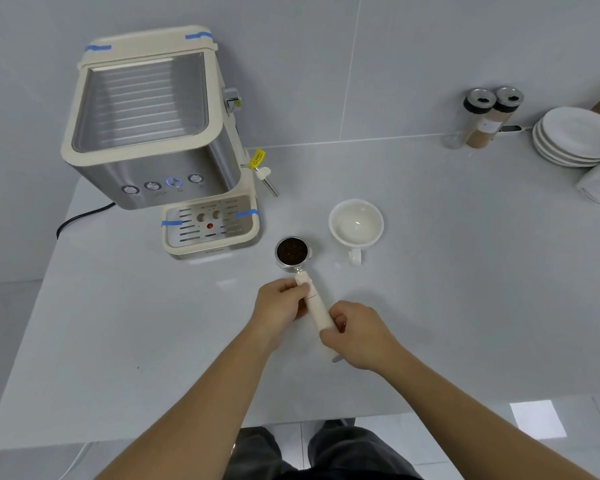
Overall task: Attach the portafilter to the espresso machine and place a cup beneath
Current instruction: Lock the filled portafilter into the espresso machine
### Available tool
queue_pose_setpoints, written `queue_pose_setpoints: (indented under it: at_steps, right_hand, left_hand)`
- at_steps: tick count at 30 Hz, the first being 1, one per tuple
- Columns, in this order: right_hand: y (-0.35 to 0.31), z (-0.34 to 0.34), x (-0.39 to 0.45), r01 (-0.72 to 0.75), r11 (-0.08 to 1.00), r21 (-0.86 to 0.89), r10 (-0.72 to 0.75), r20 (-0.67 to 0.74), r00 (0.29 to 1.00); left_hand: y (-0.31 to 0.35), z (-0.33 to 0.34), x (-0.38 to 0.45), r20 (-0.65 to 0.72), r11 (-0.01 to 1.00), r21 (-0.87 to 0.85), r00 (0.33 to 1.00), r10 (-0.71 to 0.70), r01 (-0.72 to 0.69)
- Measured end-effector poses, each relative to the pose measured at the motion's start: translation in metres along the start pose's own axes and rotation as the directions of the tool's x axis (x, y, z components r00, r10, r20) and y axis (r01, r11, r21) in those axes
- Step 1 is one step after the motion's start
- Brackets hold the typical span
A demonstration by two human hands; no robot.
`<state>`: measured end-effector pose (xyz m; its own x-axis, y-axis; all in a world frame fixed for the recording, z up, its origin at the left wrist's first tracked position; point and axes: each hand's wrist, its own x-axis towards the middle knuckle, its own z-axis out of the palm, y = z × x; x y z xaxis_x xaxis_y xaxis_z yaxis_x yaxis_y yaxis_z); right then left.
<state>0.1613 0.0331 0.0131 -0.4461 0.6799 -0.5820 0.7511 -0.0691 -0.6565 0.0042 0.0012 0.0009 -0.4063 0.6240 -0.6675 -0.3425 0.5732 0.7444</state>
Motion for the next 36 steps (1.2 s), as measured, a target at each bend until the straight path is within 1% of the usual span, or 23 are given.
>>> queue_pose_setpoints:
  at_steps: [5, 7, 11, 13, 17, 22, 30, 31, 33, 35, 36]
  right_hand:
    - [-0.021, 0.012, -0.001, 0.04, 0.983, 0.179, -0.044, 0.021, 0.999]
    - [-0.032, 0.017, -0.001, 0.034, 0.968, 0.248, -0.047, 0.05, 0.998]
    - [-0.052, 0.027, 0.001, -0.05, 0.9, 0.434, -0.034, 0.184, 0.982]
    - [-0.062, 0.032, 0.002, -0.078, 0.87, 0.486, -0.046, 0.239, 0.97]
    - [-0.081, 0.039, 0.002, -0.129, 0.834, 0.536, -0.058, 0.318, 0.946]
    - [-0.101, 0.051, 0.003, -0.152, 0.841, 0.519, -0.056, 0.363, 0.93]
    - [-0.12, 0.073, 0.006, -0.135, 0.833, 0.536, -0.077, 0.354, 0.932]
    - [-0.12, 0.076, 0.006, -0.132, 0.831, 0.541, -0.08, 0.352, 0.933]
    - [-0.122, 0.08, 0.009, -0.134, 0.82, 0.557, -0.078, 0.341, 0.937]
    - [-0.122, 0.084, 0.012, -0.145, 0.81, 0.568, -0.075, 0.346, 0.935]
    - [-0.123, 0.085, 0.015, -0.152, 0.799, 0.582, -0.073, 0.345, 0.936]
  left_hand:
    - [0.017, -0.027, -0.009, -0.006, 0.999, -0.01, 0.999, 0.041, -0.041]
    - [0.024, -0.04, -0.013, -0.002, 0.998, -0.003, 0.998, 0.066, -0.066]
    - [0.037, -0.063, -0.016, 0.025, 0.996, 0.019, 0.996, 0.09, -0.09]
    - [0.041, -0.075, -0.018, 0.039, 0.995, 0.033, 0.995, 0.093, -0.094]
    - [0.049, -0.098, -0.019, 0.051, 0.994, 0.053, 0.994, 0.096, -0.098]
    - [0.055, -0.121, -0.019, 0.082, 0.993, 0.065, 0.992, 0.09, -0.096]
    - [0.062, -0.152, -0.018, 0.104, 0.983, 0.159, 0.992, 0.073, -0.089]
    - [0.063, -0.156, -0.021, 0.101, 0.976, 0.193, 0.991, 0.087, -0.105]
    - [0.07, -0.168, -0.028, 0.107, 0.931, 0.316, 0.982, 0.153, -0.18]
    - [0.08, -0.181, -0.04, 0.123, 0.833, 0.456, 0.949, 0.29, -0.314]
    - [0.09, -0.189, -0.048, 0.158, 0.763, 0.499, 0.909, 0.385, -0.41]
